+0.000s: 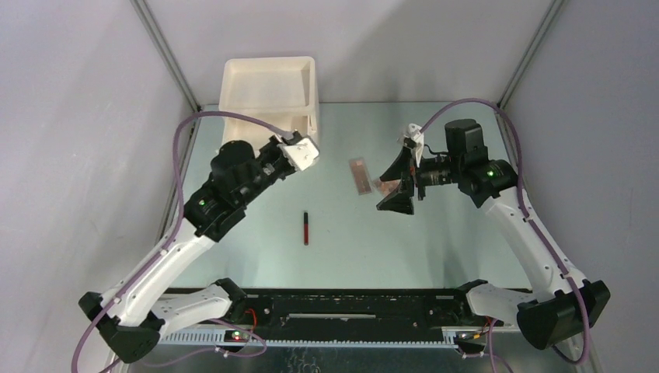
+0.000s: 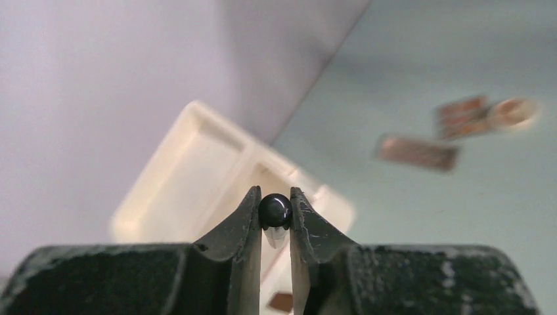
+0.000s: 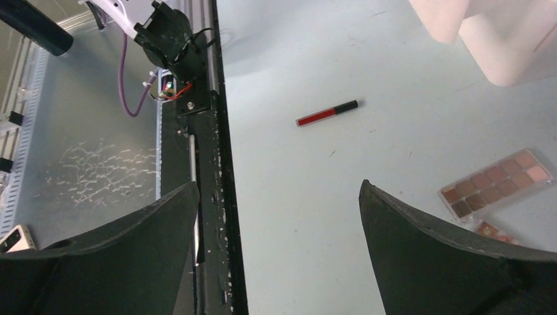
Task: Organize the makeup
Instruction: Place the lipstick in the drawer.
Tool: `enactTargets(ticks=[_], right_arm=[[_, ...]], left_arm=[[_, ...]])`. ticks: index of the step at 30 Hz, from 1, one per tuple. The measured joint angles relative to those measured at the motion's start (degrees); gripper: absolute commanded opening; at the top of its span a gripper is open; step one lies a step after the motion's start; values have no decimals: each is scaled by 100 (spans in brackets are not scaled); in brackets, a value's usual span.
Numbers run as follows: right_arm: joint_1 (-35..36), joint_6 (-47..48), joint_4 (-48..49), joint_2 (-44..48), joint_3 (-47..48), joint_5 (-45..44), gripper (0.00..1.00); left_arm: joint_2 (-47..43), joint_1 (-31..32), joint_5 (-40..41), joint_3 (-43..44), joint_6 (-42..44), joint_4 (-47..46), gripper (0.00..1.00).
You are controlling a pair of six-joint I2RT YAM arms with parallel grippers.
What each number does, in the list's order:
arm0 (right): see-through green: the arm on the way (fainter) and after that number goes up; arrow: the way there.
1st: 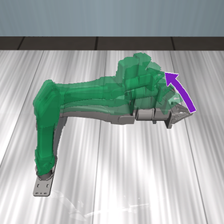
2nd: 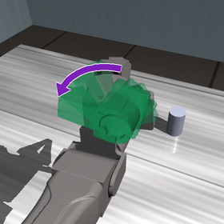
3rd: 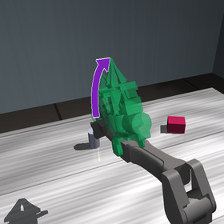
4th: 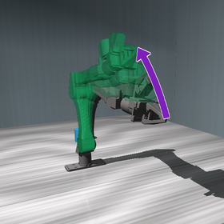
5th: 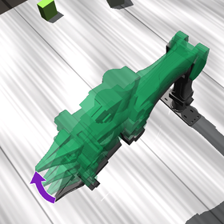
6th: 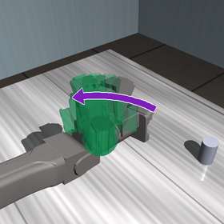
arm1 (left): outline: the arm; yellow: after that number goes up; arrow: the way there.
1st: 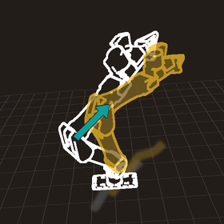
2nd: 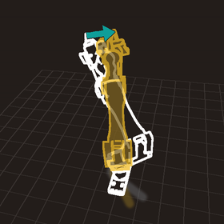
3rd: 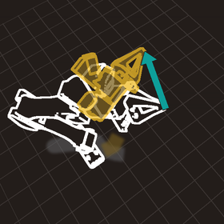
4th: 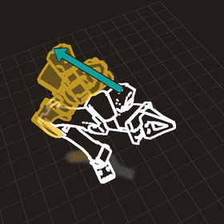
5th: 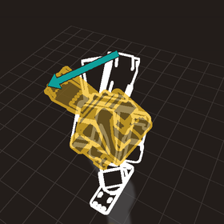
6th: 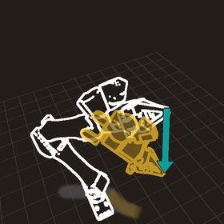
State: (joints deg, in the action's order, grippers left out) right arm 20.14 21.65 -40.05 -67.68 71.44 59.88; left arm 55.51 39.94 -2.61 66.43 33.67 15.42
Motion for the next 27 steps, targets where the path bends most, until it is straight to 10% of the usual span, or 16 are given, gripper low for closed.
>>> enactTargets(ticks=[11, 27], right_arm=[[-166, 133, -2, 114, -63, -114, 100], [-190, 295, -105, -35, -133, -125, 100]], left_arm=[[1469, -872, 1947, 7, 2614, -245, 6], [3143, -1845, 1993, 1038, 3342, 295, 16]])
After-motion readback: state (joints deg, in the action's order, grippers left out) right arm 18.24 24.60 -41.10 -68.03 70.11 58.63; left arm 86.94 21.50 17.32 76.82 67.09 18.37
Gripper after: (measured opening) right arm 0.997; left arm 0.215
